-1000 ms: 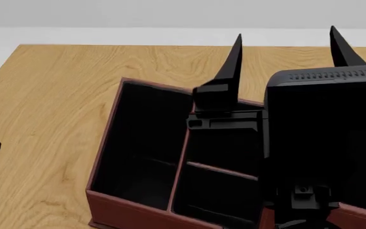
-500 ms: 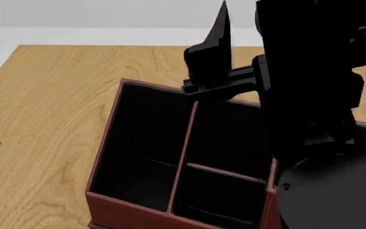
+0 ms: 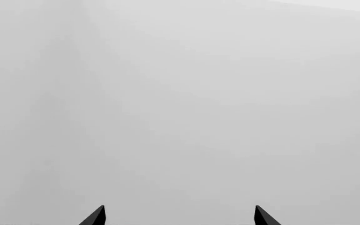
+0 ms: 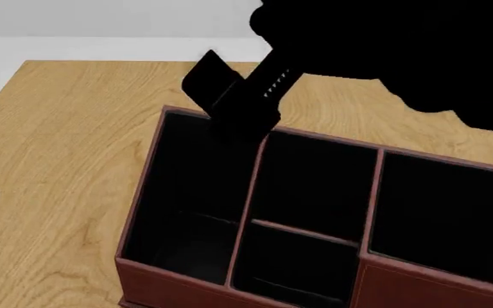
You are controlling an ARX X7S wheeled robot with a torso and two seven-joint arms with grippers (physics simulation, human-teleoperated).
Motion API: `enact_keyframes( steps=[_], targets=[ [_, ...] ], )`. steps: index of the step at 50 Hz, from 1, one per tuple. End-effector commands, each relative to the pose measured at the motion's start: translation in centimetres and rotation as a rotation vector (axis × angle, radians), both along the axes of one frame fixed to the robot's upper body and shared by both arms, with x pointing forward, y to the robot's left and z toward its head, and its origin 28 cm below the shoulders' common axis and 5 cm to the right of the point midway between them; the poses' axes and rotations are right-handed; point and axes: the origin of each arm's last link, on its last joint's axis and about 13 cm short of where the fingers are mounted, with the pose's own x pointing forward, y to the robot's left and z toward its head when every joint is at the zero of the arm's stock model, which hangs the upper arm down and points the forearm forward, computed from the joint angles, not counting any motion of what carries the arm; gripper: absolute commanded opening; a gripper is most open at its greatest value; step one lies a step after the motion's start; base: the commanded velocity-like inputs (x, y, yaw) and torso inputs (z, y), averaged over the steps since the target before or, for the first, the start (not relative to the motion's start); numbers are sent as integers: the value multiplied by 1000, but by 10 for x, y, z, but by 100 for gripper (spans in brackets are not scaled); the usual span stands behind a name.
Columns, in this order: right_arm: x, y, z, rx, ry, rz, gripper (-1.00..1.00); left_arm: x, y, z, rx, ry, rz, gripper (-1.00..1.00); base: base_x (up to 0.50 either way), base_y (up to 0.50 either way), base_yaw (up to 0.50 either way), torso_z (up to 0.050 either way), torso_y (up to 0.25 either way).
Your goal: Pick up the book and place it in the front compartment of the caddy.
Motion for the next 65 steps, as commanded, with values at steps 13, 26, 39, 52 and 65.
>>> enact_keyframes(
  steps=[13, 26, 39, 52, 65],
  targets=[
    [24, 8, 31, -468, 438, 86, 100, -7, 4, 3, -17, -17, 10, 100, 0, 0, 0, 0, 0],
    [53, 40, 5, -608, 495, 214, 100, -5, 4, 2, -22, -21, 6, 100, 0, 0, 0, 0, 0],
    [69, 56, -35, -634, 578, 327, 100, -3, 4, 1, -33, -21, -4, 100, 0, 0, 0, 0, 0],
    [71, 54, -65, -646, 656, 356, 100, -9, 5, 3, -34, -25, -6, 100, 0, 0, 0, 0, 0],
    [78, 51, -104, -640, 727, 371, 100, -10, 6, 5, -33, -23, -9, 100, 0, 0, 0, 0, 0]
  ],
)
